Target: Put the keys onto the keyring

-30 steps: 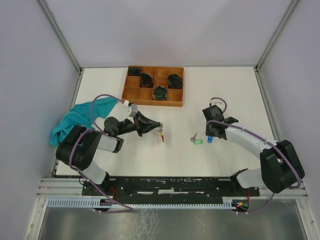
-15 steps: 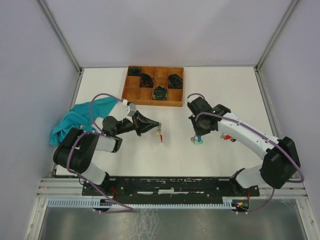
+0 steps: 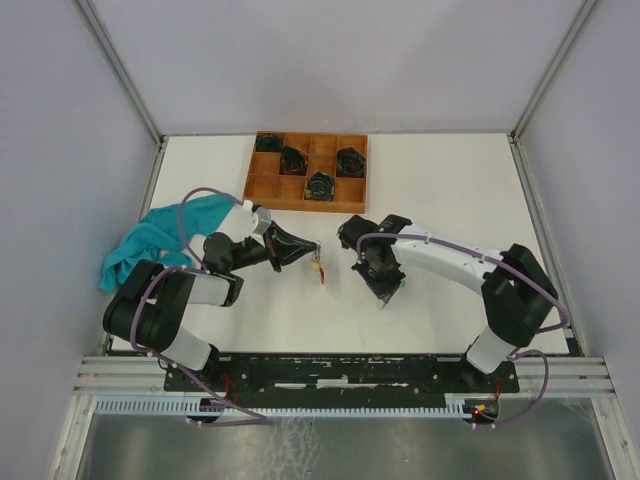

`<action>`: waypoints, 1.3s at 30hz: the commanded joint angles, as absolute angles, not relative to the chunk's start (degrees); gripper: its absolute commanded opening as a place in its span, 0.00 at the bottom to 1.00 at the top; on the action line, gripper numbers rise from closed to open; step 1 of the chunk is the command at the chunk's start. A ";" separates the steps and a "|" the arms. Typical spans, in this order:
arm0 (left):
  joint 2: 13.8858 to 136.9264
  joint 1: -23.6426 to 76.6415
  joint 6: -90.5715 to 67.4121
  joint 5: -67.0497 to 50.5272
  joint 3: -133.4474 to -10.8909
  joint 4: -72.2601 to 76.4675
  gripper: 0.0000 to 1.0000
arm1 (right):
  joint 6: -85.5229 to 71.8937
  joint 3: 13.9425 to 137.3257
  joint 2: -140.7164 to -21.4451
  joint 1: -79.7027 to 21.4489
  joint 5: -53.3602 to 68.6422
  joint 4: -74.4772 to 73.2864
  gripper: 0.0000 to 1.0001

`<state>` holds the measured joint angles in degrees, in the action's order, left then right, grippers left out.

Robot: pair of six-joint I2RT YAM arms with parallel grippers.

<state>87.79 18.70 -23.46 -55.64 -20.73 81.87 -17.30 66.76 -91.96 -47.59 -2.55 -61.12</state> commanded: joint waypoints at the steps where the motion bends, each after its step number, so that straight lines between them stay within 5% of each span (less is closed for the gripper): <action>1: 85.83 18.28 -21.17 -54.58 -20.42 84.05 0.03 | -13.09 72.16 -99.26 -47.81 -2.57 -56.37 0.01; 6: 85.77 18.28 -21.45 -54.64 -20.02 84.95 0.03 | -10.13 77.28 -108.42 -47.74 -4.34 -52.65 0.01; 16: 85.28 18.20 -21.54 -54.08 -19.52 85.48 0.03 | -8.78 80.56 -111.00 -46.76 -6.65 -45.64 0.29; 26: 86.29 18.11 -23.85 -53.90 -19.34 88.89 0.03 | -9.98 59.22 -90.96 -46.78 -4.96 -24.89 0.38; 39: 86.48 18.10 -24.87 -54.07 -19.17 90.10 0.03 | -15.07 31.30 -78.11 -46.24 -5.07 17.20 0.34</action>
<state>86.89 18.44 -23.24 -55.29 -19.22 84.40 -12.12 33.98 -79.66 -46.63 -3.55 1.06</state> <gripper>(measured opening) 0.043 0.355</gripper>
